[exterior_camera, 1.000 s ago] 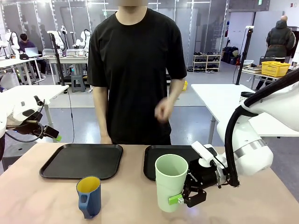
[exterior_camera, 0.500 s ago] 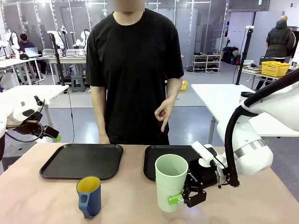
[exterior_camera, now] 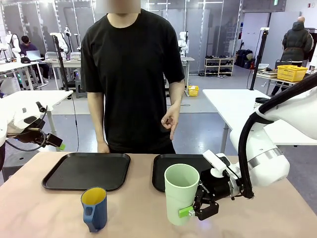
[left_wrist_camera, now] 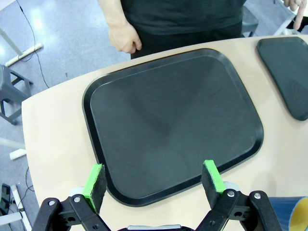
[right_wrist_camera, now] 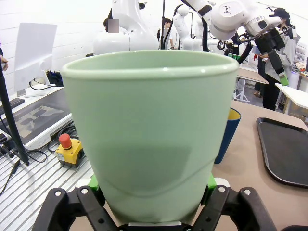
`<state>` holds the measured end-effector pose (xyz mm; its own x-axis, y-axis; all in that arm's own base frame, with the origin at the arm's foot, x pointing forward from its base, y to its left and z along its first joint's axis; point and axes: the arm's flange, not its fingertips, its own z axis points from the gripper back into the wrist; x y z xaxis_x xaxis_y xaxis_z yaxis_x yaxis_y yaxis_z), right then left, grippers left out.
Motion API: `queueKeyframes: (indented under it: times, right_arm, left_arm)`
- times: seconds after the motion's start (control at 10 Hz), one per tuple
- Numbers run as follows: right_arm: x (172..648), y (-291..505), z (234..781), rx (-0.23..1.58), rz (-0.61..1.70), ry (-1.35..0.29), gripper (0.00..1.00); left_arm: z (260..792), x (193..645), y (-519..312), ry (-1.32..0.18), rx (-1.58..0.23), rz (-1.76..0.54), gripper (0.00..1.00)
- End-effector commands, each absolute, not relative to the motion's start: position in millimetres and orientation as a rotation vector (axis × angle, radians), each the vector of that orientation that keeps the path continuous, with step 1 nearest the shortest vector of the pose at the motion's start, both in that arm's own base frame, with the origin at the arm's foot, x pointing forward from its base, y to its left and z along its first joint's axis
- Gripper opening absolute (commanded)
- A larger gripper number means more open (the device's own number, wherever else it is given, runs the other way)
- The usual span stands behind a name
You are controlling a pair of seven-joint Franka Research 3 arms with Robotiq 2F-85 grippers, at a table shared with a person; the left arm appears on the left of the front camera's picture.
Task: Sort and store the cups by type.
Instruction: Place the picked Reusable plastic cup into the Flat Tray indicated by the person.
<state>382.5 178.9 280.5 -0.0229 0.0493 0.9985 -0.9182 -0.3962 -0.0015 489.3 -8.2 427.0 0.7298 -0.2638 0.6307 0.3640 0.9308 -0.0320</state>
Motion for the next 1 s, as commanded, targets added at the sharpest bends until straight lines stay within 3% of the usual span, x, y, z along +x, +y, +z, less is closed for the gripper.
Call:
queueKeyframes:
  times: [0.0,0.5,0.6,0.9]
  right_arm:
    - [384.1,178.8,282.0,1.462,1.552,-0.953,0.73]
    - [384.1,178.8,282.0,1.462,1.552,-0.953,0.73]
    - [382.5,178.9,280.5,1.454,1.536,-0.958,0.83]
    - [438.6,156.6,295.9,1.391,1.452,-1.031,0.83]
  left_arm:
    - [429.1,487.5,-8.2,-0.673,-0.157,-0.350,1.00]
    - [429.1,487.5,-8.2,-0.673,-0.157,-0.350,1.00]
    - [429.1,487.5,-8.2,-0.673,-0.157,-0.350,1.00]
    - [429.1,487.5,-8.2,-0.673,-0.157,-0.350,1.00]
